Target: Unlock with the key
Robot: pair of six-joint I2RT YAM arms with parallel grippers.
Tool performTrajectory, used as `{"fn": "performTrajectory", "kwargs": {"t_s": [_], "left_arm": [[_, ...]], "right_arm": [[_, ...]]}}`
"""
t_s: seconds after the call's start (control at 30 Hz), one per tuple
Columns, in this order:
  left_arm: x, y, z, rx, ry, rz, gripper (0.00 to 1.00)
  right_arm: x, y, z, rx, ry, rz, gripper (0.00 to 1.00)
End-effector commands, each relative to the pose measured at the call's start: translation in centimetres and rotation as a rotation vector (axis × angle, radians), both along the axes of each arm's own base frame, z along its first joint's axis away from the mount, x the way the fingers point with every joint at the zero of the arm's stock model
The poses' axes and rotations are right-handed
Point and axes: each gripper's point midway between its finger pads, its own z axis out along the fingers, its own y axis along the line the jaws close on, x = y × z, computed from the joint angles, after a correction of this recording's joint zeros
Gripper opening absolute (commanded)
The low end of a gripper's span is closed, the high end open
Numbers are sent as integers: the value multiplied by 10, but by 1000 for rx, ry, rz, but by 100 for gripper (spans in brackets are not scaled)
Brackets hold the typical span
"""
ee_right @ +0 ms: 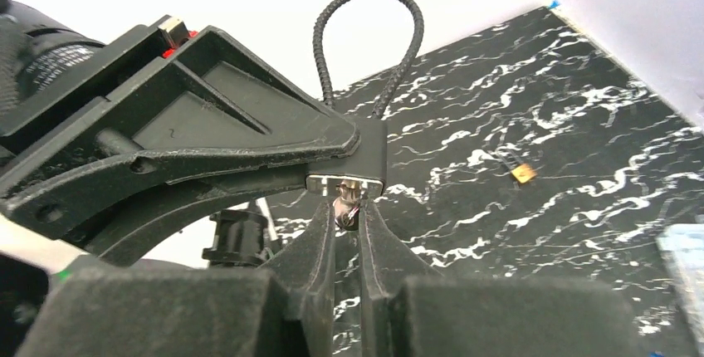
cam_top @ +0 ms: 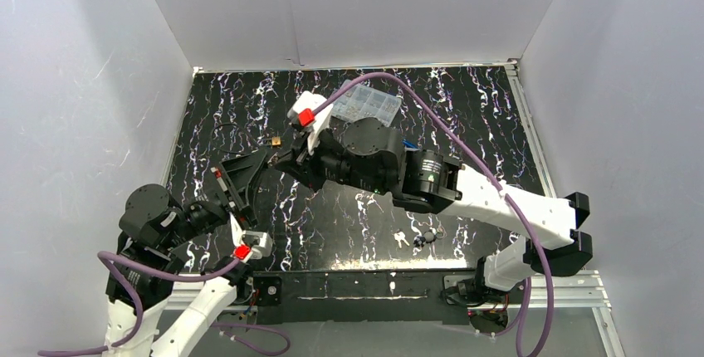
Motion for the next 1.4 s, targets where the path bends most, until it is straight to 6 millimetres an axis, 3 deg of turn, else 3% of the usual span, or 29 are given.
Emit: {"fn": "performTrajectory", "kwargs": {"t_s": [0.0,0.23,0.37,0.4,0.57,0.77,0.9,1.1,1.2,1.37], "left_arm": [[-22,-11,36,-2,-236,-114,0],[-22,-14,32,13,-254,-128,0],[-22,-13,30,16,-253,-124,0],[-21,-13,30,15,-250,-121,0],[-16,-12,26,3,-197,-103,0],[-14,-11,23,4,-170,-96,0],[-15,-12,23,13,-178,-101,0],[-17,-11,22,14,-171,-102,0],[-19,-9,17,4,-44,-97,0],[-31,-4,-2,-50,544,-33,0]], "right_arm": [[2,-7,34,197,166,32,1],[2,-12,36,220,241,82,1],[1,-25,46,256,286,122,1],[1,-30,50,269,284,126,4],[3,-57,70,271,180,95,32],[2,-84,86,283,94,70,46],[2,-85,83,269,101,68,47],[1,-70,66,214,141,99,48],[1,-67,58,176,110,111,49],[-2,-72,54,123,-8,143,48]]}}
